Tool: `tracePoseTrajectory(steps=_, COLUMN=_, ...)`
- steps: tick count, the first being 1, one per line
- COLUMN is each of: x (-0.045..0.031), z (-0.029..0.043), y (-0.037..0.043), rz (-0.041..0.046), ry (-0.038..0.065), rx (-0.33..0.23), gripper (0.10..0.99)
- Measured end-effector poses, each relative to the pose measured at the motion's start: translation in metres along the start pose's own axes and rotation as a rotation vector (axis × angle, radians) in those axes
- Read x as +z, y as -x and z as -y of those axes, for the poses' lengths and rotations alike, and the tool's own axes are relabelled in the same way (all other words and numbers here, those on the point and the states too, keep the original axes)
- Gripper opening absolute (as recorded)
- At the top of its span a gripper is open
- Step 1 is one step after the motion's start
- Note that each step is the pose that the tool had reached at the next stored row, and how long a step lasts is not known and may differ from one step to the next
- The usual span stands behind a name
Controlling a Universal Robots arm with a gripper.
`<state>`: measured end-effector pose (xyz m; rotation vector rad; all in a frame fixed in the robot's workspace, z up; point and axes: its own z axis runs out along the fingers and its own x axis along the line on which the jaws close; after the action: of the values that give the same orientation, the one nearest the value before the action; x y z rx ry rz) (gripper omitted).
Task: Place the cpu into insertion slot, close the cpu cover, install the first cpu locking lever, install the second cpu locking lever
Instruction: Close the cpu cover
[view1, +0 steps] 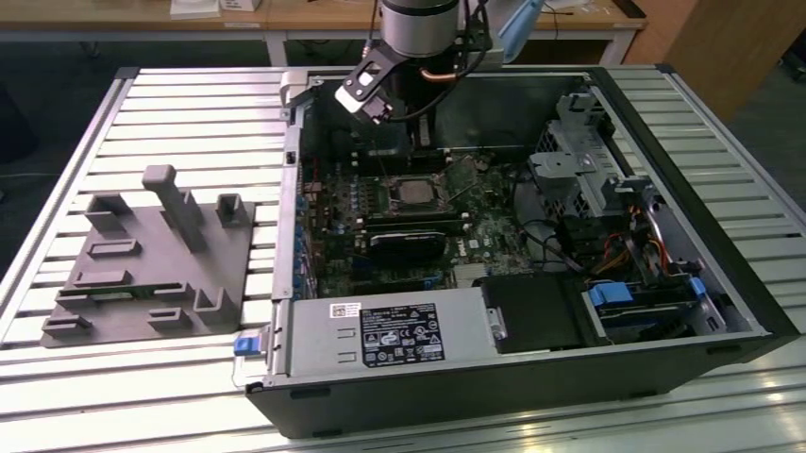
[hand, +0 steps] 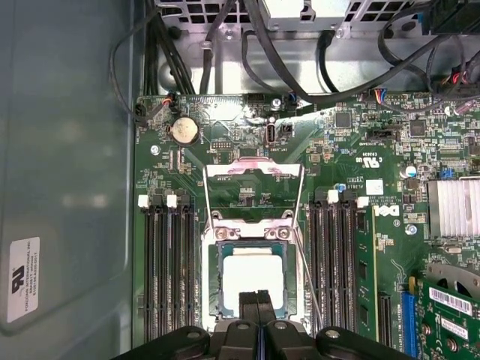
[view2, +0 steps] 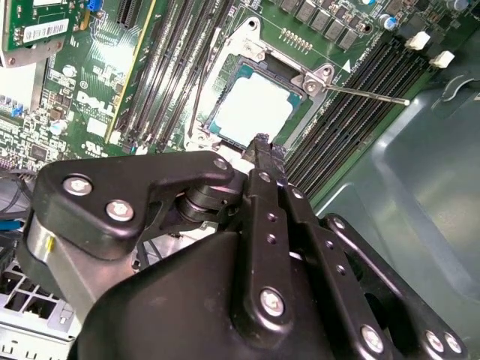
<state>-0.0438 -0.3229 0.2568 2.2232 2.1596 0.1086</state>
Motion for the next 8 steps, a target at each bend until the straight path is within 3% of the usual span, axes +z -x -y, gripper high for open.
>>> tracePoseTrajectory(steps=8, x=0.0001, z=-0.0005, y=0.0000, rz=-0.0001, ry=0.000, rx=0.000, gripper=0.106)
